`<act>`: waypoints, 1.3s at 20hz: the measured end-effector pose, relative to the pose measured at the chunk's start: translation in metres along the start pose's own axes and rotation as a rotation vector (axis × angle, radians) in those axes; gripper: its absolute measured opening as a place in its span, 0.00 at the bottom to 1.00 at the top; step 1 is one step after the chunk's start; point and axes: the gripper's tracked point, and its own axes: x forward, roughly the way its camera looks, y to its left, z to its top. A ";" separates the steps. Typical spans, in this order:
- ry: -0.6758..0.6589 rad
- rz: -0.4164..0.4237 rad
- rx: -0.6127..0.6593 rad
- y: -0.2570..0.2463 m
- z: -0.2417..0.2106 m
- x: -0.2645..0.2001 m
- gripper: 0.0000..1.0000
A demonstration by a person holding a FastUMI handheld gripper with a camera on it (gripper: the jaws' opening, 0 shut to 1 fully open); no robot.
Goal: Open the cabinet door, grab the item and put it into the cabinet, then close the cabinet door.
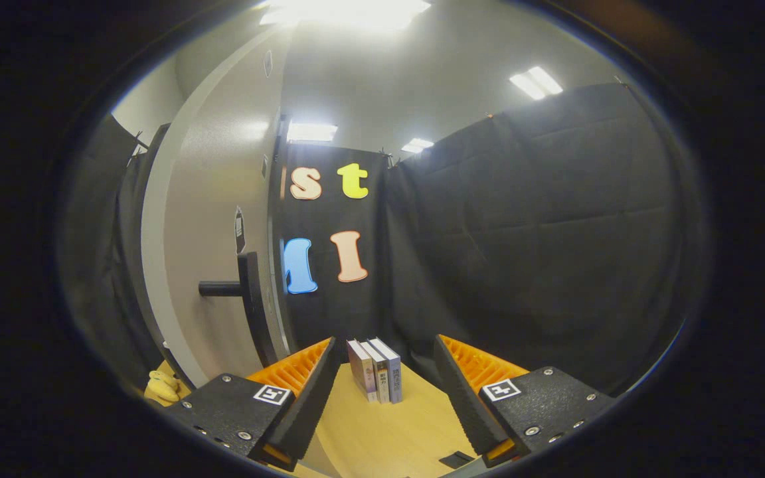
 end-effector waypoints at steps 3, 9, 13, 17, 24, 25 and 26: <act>0.001 0.047 -0.002 0.023 -0.002 -0.008 0.89; -0.001 0.143 -0.005 0.068 -0.002 -0.017 0.89; 0.006 0.183 -0.004 0.090 -0.004 -0.018 0.89; 0.007 0.229 -0.006 0.107 -0.003 -0.020 0.89; 0.019 0.312 0.001 0.153 -0.005 -0.017 0.89; 0.020 0.321 0.002 0.159 -0.006 -0.017 0.89; 0.021 0.330 0.005 0.165 -0.005 -0.016 0.89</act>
